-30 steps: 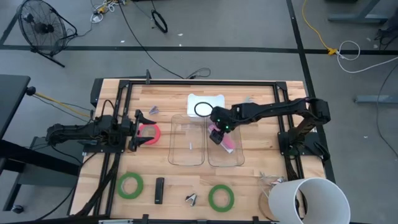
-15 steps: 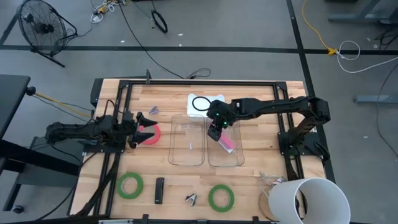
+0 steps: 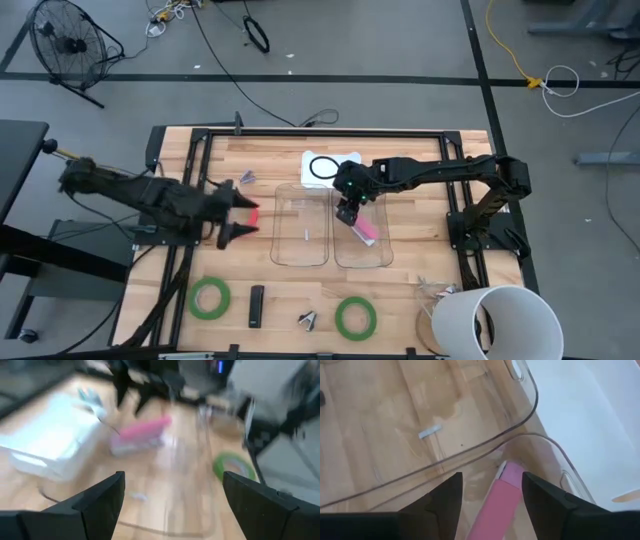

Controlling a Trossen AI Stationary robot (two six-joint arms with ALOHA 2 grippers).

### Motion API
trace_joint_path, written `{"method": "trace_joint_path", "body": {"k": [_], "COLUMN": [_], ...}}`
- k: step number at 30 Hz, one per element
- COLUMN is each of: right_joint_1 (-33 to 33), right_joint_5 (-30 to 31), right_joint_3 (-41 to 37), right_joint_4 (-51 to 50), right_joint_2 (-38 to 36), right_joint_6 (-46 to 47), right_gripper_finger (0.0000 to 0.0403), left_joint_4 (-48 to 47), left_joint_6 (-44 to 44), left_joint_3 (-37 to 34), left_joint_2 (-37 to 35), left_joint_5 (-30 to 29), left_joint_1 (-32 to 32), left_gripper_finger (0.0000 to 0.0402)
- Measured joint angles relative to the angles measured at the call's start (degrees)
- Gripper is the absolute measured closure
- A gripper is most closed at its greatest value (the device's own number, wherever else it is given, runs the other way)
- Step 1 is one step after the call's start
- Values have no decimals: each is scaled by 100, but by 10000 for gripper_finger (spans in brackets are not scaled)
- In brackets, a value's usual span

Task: Pick and place Stapler, Stapler remover, tape
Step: Put the black stapler into the right transparent bin

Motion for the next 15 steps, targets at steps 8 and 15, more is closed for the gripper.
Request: {"method": "trace_joint_path", "body": {"k": [8, 15], "right_joint_1": [0, 0], "right_joint_5": [203, 457], "right_joint_3": [0, 0], "right_joint_4": [-557, -787], "right_joint_2": [0, 2], "right_joint_6": [-183, -186], "right_gripper_finger": [200, 200], "left_joint_4": [-2960, -3497], "left_joint_6": [-2181, -5096], "left_joint_3": [2212, 2561], "left_joint_2": [2166, 3329], "left_joint_5": [692, 1560], "left_joint_1": [-1001, -1716], "left_gripper_finger": [62, 62]}}
